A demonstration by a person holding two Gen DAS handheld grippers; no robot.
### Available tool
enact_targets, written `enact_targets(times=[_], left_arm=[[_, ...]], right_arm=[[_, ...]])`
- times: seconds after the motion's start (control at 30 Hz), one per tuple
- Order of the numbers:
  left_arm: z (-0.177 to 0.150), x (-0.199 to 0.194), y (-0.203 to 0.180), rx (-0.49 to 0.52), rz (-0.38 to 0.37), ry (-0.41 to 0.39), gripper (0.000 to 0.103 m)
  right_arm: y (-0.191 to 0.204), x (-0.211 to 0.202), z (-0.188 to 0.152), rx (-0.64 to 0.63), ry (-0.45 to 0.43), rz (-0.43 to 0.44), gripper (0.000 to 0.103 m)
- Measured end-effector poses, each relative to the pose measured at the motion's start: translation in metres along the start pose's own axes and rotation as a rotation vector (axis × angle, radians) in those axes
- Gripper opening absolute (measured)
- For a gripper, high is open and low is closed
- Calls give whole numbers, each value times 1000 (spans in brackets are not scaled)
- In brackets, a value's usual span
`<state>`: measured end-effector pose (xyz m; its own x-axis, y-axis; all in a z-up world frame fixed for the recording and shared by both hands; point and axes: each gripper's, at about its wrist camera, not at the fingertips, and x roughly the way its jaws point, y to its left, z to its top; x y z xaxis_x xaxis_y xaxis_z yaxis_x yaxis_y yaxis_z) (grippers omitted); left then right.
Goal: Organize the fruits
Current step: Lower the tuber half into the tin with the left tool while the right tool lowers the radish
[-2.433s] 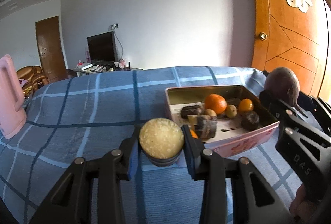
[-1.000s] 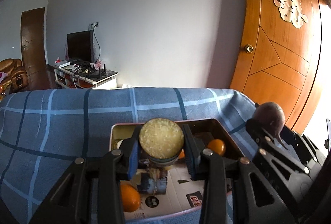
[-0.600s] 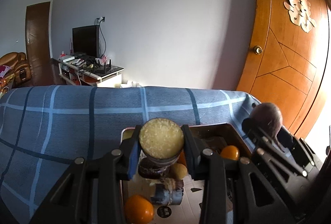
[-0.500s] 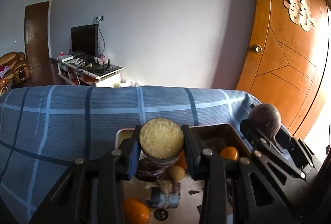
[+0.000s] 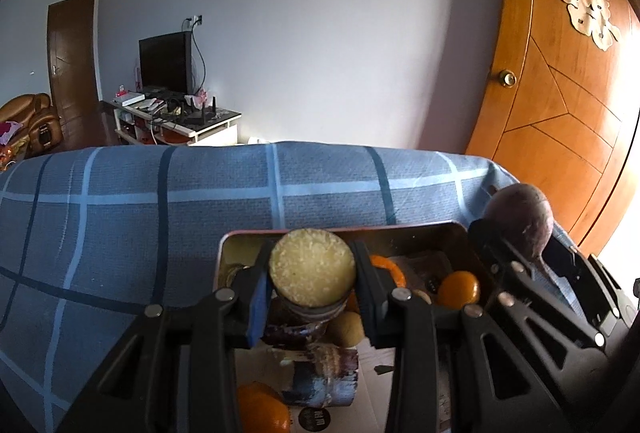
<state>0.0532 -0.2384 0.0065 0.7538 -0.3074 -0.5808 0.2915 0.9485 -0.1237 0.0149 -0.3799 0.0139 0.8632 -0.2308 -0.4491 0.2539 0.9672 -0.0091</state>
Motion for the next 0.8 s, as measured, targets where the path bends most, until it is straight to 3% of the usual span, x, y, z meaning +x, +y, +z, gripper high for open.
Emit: enact_targets(times=[0.53,0.8], left_arm=[[-4,13,8,-3,48,58,39],[-2,18,15,7,59,80,38]], right_arm=[[12,21,-3,-49,96,57,56],[16,43,-7,-59,215,144,56]])
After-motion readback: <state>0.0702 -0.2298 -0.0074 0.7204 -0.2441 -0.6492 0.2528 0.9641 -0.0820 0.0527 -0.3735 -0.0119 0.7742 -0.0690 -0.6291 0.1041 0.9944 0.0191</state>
